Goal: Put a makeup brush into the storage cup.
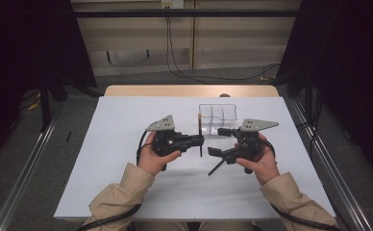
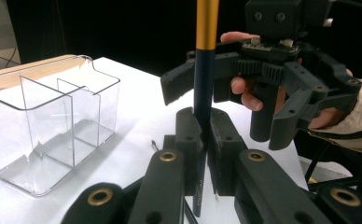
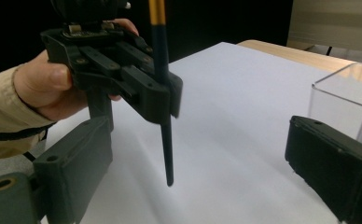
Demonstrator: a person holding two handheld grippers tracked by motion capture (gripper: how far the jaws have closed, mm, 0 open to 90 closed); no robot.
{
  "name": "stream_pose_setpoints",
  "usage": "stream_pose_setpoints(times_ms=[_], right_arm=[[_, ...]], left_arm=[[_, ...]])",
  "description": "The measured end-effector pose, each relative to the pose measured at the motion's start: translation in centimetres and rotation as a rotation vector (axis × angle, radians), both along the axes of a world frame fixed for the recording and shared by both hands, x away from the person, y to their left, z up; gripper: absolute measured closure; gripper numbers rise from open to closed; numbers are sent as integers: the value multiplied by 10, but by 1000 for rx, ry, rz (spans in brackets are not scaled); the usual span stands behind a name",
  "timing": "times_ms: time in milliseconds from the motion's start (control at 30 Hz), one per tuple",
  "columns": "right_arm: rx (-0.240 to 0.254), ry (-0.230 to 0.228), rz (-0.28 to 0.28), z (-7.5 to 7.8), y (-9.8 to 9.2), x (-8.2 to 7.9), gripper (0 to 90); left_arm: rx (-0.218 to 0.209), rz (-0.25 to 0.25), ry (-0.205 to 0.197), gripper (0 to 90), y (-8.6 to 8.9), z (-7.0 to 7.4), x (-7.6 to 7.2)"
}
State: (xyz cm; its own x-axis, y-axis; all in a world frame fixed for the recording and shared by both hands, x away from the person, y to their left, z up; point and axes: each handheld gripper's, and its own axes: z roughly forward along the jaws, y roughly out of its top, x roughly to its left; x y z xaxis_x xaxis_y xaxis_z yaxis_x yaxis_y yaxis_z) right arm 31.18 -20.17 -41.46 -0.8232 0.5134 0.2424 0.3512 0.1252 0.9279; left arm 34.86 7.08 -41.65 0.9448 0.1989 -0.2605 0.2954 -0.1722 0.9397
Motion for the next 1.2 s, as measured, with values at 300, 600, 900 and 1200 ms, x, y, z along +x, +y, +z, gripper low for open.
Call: stream_pose_setpoints(times_ms=[300, 600, 900, 1200], right_arm=[[11, -9, 19, 9, 10, 3, 94], [16, -12, 44, 16, 19, 5, 216], [49, -2, 57, 18, 20, 6, 468], [74, -21, 43, 20, 19, 5, 706]], left_arm=[[11, -4, 0, 841, -3, -1, -1], [32, -12, -8, 841, -6, -4, -2], [41, -19, -6, 841, -9, -6, -4], [37, -28, -10, 841, -11, -6, -6]])
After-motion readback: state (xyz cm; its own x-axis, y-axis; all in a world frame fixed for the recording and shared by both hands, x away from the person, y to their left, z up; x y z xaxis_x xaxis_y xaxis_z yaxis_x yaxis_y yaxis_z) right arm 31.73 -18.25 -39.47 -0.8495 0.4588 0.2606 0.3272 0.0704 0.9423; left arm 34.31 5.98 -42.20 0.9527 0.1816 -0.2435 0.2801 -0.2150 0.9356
